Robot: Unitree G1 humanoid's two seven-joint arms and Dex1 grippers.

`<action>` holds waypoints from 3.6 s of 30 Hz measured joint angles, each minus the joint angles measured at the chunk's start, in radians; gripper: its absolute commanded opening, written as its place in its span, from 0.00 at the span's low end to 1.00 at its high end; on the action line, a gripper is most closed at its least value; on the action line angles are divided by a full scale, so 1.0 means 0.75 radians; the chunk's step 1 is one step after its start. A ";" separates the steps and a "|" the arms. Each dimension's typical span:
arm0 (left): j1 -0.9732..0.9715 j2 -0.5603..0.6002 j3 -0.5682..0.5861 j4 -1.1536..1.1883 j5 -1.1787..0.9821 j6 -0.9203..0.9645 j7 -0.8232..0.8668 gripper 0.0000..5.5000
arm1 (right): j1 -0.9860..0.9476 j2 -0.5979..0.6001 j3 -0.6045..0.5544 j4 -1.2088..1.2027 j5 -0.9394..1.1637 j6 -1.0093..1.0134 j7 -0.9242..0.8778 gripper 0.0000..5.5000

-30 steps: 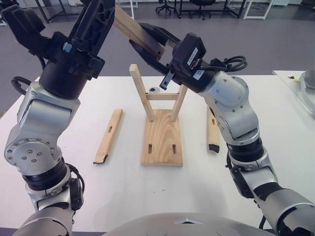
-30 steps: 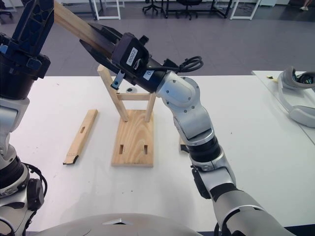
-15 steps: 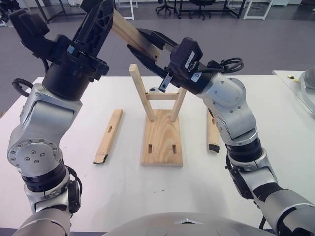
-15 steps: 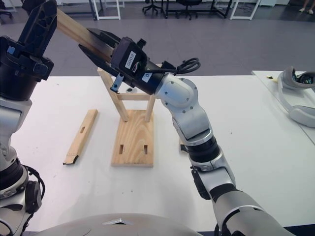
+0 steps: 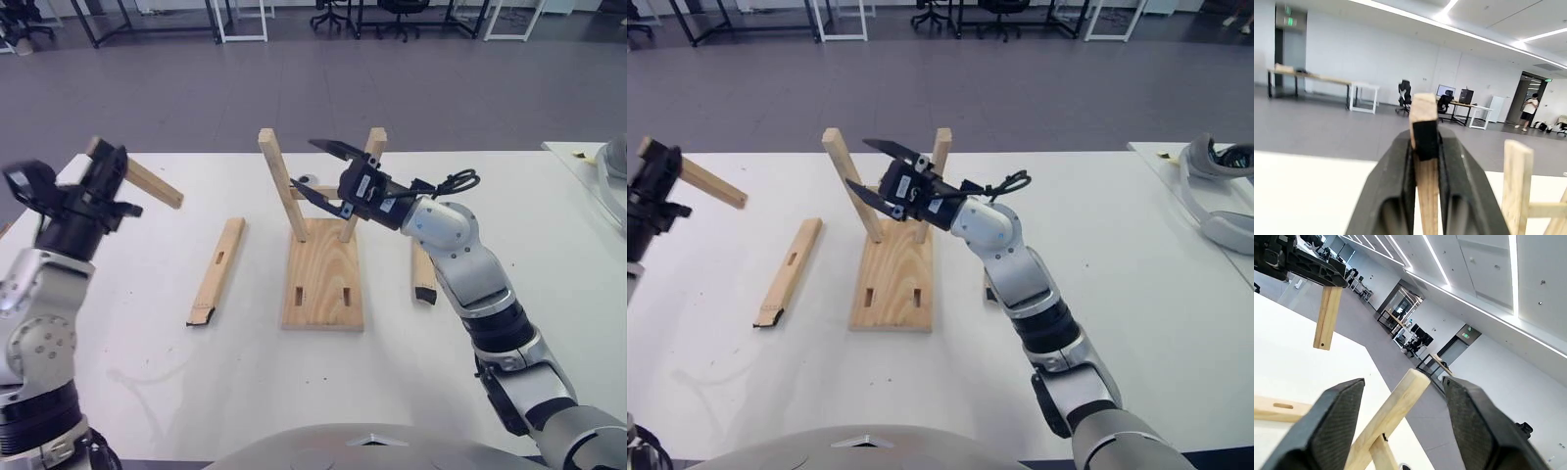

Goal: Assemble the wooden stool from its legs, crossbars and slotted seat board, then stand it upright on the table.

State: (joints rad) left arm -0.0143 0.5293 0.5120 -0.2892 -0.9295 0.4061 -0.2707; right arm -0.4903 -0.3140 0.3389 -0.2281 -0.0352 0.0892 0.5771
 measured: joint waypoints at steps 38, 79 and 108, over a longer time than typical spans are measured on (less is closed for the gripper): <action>0.052 -0.285 -0.154 0.315 0.353 -0.199 -0.152 0.07 | 0.191 0.015 -0.016 0.238 -0.113 -0.136 -0.050 0.54; 0.107 -0.283 -0.420 0.120 0.721 -0.159 0.134 0.07 | 0.205 0.013 -0.025 0.310 -0.174 -0.173 -0.057 0.54; 0.249 -0.330 -0.419 -0.127 0.801 0.565 0.280 0.62 | 0.206 0.054 0.023 0.386 -0.258 -0.218 -0.092 0.54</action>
State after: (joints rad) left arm 0.1726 0.2814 0.1980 -0.3847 -0.3288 0.8297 -0.0608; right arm -0.3360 -0.2736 0.3559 0.0616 -0.2284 -0.0742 0.5078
